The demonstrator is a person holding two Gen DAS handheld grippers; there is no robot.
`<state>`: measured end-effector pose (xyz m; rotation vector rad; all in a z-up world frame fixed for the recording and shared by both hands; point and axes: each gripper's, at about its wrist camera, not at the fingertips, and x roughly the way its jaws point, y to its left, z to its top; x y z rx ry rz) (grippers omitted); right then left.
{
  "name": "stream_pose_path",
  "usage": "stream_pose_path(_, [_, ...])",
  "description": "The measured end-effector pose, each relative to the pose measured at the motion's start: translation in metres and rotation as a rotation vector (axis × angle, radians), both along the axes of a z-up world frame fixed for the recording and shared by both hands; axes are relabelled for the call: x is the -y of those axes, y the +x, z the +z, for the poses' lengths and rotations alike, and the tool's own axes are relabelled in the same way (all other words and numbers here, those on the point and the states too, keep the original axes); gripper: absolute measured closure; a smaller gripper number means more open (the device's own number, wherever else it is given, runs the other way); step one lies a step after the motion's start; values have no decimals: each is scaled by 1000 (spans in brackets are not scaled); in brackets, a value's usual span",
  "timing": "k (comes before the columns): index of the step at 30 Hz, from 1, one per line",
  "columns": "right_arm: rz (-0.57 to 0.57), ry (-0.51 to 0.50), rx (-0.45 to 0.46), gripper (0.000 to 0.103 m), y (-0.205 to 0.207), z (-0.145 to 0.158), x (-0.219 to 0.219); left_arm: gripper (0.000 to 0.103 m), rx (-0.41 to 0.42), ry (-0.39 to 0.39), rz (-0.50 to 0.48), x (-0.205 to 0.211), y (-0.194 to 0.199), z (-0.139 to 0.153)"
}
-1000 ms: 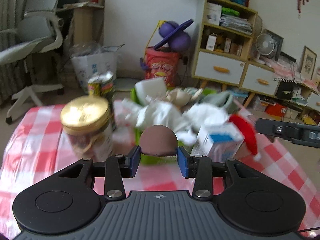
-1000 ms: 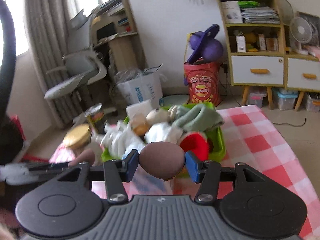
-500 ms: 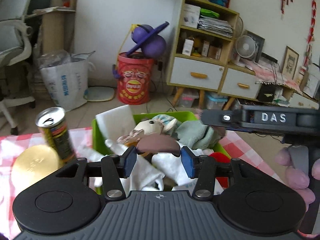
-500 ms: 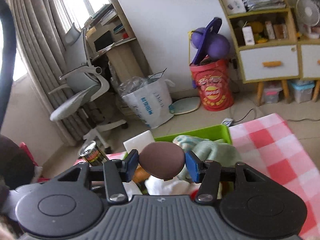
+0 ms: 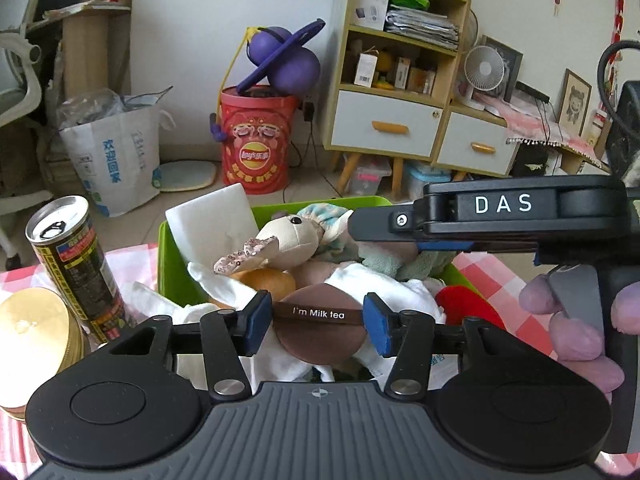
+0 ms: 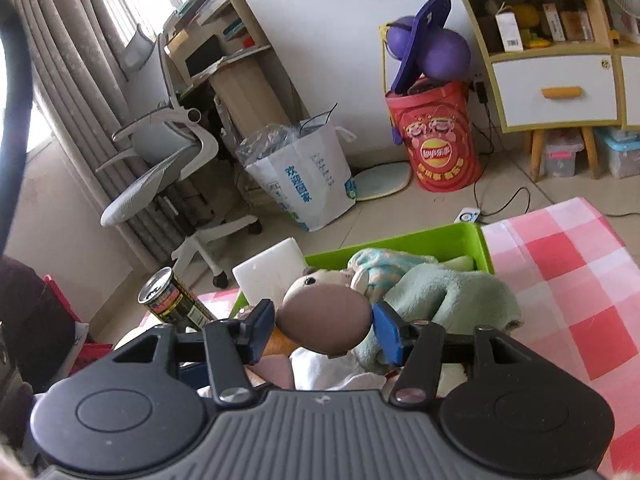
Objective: Organize soft objects
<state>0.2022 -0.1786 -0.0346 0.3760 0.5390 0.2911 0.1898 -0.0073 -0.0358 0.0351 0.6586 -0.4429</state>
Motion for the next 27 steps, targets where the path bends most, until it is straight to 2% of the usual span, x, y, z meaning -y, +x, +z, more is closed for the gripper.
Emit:
stream_pose_path(2, [0,10,-5,60,0,-1,1,42,-1,-6,2,0,-1,1])
stream_pose_path(9, [-19,13,-8,58,-8,6,5,23,13,-34,12,-6,-15,14])
stream_pose_path(16, [-41,-39,3,50,-35,16,10,16,10,-45,52,-16,-43,23])
stream_pose_path(20, [-64,-34,-12,45,-56,18,17,7,2,-38,79,-22,-64,28])
stream_pose_path(27, [-91,-75,-48,41,-105,17,19,5,-16,21,131,-28,-112,27])
